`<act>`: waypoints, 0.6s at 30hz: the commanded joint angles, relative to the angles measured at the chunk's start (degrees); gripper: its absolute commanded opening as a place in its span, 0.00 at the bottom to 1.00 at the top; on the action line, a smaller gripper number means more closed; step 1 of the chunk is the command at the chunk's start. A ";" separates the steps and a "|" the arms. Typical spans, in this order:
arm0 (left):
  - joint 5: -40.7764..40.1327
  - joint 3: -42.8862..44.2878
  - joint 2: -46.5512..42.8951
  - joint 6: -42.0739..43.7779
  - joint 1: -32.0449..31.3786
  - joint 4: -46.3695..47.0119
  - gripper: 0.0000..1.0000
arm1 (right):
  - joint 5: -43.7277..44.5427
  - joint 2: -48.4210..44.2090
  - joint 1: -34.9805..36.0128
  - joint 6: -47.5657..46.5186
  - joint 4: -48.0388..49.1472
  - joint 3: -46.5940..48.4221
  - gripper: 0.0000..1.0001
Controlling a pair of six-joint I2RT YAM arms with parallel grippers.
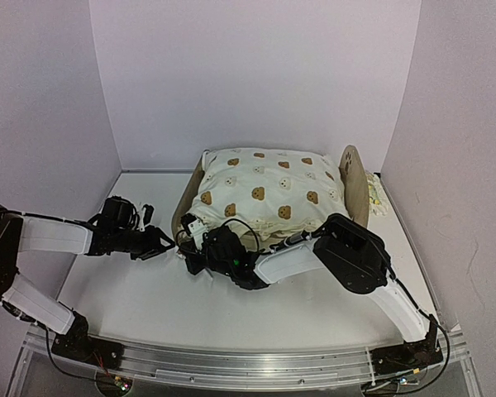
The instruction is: Set up the pet bed
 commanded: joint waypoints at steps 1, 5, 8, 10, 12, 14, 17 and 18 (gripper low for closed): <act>3.29 -0.63 -3.12 0.06 -0.21 0.91 0.40 | -1.47 1.18 0.11 0.72 2.18 2.66 0.00; 3.87 -0.75 -3.47 0.62 -0.29 0.59 0.39 | -4.38 1.23 0.12 0.21 3.09 2.50 0.00; 4.05 -0.86 -3.57 1.07 -0.29 0.42 0.38 | -7.21 1.58 0.13 0.15 4.80 2.63 0.00; 3.64 -1.09 -4.54 1.10 -0.32 0.20 0.37 | -7.89 2.06 0.11 0.31 5.24 3.40 0.00; 2.47 -1.78 -6.81 1.07 -0.29 0.05 0.37 | -7.65 2.50 0.10 0.59 5.24 4.18 0.00; 0.22 -2.20 -9.41 1.31 -0.26 -0.50 0.43 | -7.85 2.76 0.08 0.66 5.34 4.76 0.00; -4.23 -2.45 -11.08 2.07 -0.20 -0.92 0.55 | -9.00 2.68 0.16 1.04 6.24 4.64 0.00; -5.14 -2.52 -11.20 2.16 -0.25 -0.86 0.55 | -9.37 2.39 0.13 1.13 6.59 4.36 0.00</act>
